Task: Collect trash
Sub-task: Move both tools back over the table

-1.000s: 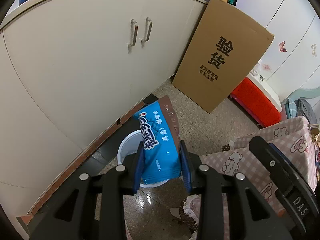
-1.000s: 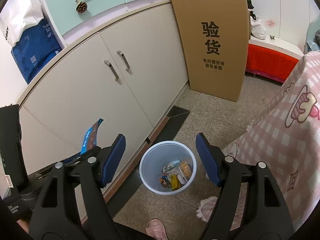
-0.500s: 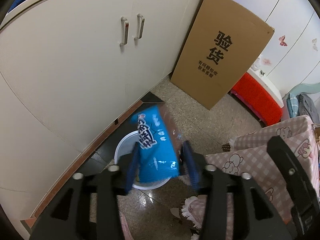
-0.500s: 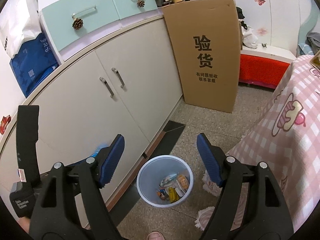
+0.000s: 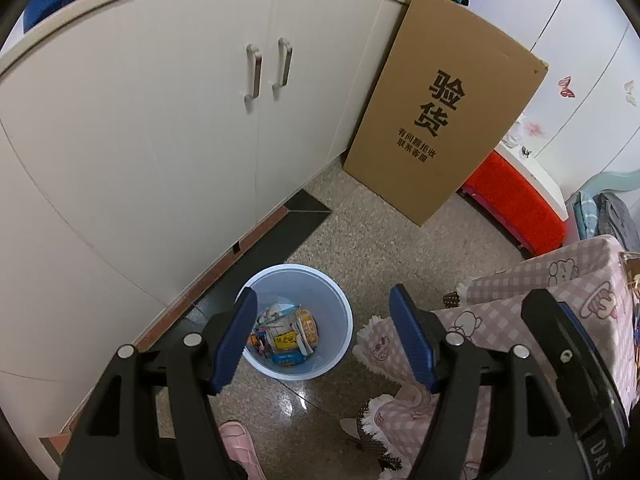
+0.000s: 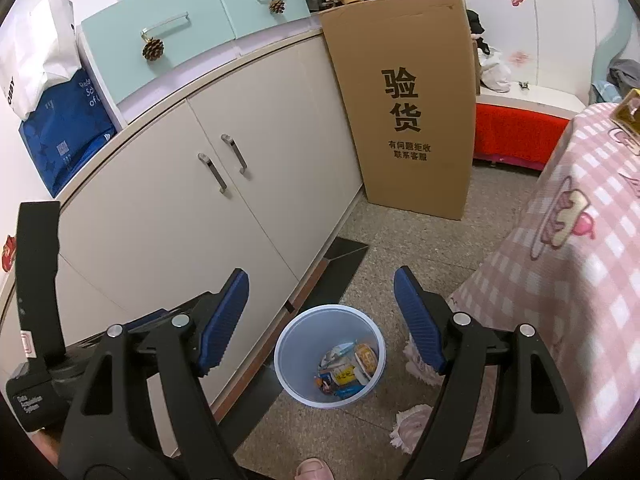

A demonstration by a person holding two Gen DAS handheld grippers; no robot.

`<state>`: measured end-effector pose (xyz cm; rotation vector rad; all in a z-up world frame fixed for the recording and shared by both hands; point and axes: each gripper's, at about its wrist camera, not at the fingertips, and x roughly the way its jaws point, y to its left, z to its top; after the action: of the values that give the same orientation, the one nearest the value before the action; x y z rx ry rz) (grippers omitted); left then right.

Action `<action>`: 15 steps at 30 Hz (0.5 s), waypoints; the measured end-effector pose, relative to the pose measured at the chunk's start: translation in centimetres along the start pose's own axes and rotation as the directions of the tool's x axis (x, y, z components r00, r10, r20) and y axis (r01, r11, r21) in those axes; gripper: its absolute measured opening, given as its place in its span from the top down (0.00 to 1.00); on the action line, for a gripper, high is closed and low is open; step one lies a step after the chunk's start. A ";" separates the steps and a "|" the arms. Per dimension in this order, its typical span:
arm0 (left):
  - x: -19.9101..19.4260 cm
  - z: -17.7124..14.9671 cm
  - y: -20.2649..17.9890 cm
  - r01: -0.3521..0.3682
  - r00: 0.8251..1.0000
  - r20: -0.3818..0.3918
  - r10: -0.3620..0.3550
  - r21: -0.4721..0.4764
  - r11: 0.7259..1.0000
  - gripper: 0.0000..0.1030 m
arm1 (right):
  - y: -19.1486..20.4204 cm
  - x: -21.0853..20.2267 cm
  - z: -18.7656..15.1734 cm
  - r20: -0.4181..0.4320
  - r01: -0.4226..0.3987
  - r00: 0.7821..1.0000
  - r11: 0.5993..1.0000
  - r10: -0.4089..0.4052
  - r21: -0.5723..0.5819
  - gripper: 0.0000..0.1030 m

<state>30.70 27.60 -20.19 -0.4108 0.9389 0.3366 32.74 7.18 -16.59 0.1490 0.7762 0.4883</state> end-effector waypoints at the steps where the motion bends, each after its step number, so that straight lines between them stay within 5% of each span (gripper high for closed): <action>1: -0.4 -0.1 -0.1 0.000 1.000 0.008 0.000 0.006 1.000 0.35 | -0.1 -0.4 0.0 0.003 0.000 1.000 1.000 0.000 0.004 0.28; 15: -8.6 -2.7 -5.3 0.056 0.992 0.110 -0.068 0.113 0.992 0.31 | -2.4 -9.7 0.0 0.115 0.029 0.993 0.998 -0.035 0.053 0.26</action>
<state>26.49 20.81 -13.40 -0.3162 0.8276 0.2475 27.73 0.47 -11.15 0.2105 0.6763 0.4257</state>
